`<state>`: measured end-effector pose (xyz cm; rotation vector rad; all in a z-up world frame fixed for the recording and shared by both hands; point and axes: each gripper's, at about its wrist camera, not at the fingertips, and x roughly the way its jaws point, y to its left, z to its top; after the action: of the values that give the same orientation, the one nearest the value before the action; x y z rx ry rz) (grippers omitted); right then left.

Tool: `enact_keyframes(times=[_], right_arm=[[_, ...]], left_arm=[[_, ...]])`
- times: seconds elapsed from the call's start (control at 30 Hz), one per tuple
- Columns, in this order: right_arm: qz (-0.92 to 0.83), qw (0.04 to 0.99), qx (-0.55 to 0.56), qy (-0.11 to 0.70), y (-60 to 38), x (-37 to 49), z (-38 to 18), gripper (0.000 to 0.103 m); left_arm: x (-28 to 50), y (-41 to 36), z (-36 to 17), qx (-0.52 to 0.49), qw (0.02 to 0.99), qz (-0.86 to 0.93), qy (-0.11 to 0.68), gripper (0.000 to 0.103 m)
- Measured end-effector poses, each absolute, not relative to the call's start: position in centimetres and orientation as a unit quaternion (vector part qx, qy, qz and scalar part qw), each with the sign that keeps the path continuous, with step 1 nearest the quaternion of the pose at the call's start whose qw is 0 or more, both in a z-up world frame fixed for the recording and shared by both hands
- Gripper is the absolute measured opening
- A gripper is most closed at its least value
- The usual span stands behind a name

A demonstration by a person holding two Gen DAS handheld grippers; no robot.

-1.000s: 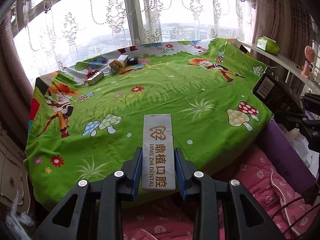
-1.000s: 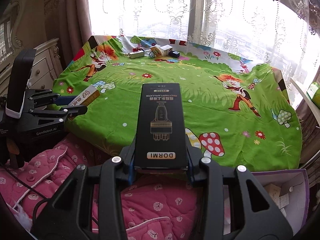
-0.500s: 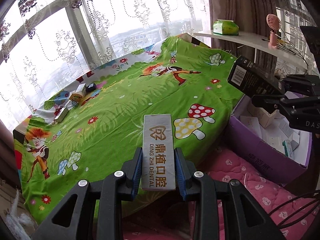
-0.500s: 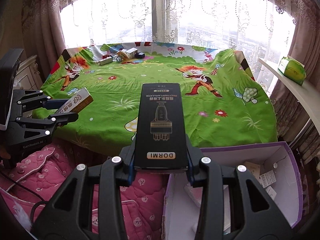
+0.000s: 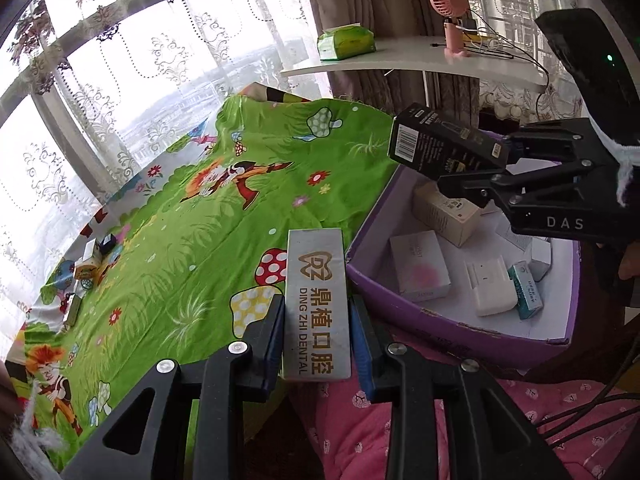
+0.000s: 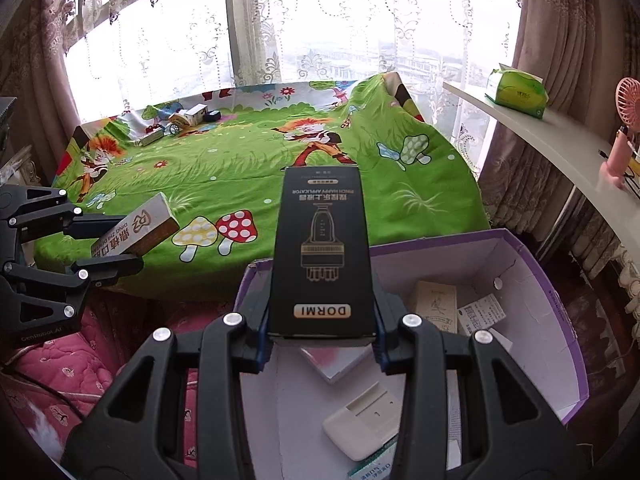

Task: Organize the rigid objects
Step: 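Carry both held boxes to the storage box and lower them inside, then open both tools and move them back over the bed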

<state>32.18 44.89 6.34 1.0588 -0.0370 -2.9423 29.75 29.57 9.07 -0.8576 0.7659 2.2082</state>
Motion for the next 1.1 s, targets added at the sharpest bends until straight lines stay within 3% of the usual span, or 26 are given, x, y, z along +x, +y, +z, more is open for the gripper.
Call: enact_keyframes(times=[0.6,1.0,1.03,1.07,1.1], right_arm=[[-0.925,-0.101,0.366,-0.015,52.2,34.9,4.4,0.043],[-0.895,-0.166,0.413,0.004,55.1,34.7,3.9,0.043],[-0.892,-0.167,0.42,0.007,55.0,34.5,3.7,0.043],[-0.887,-0.175,0.428,0.01,54.9,34.1,3.5,0.049],[-0.88,-0.188,0.437,0.015,54.8,33.6,3.3,0.067]], left_arm=[[32.5,37.8,7.2,-0.325,0.396,0.784,0.352,0.032],[31.0,39.9,6.1,-0.351,0.496,0.754,0.247,0.033],[30.9,39.7,5.9,-0.357,0.526,0.737,0.23,0.036],[30.9,39.6,5.7,-0.363,0.548,0.72,0.223,0.05],[30.8,39.4,5.3,-0.364,0.555,0.713,0.227,0.06]])
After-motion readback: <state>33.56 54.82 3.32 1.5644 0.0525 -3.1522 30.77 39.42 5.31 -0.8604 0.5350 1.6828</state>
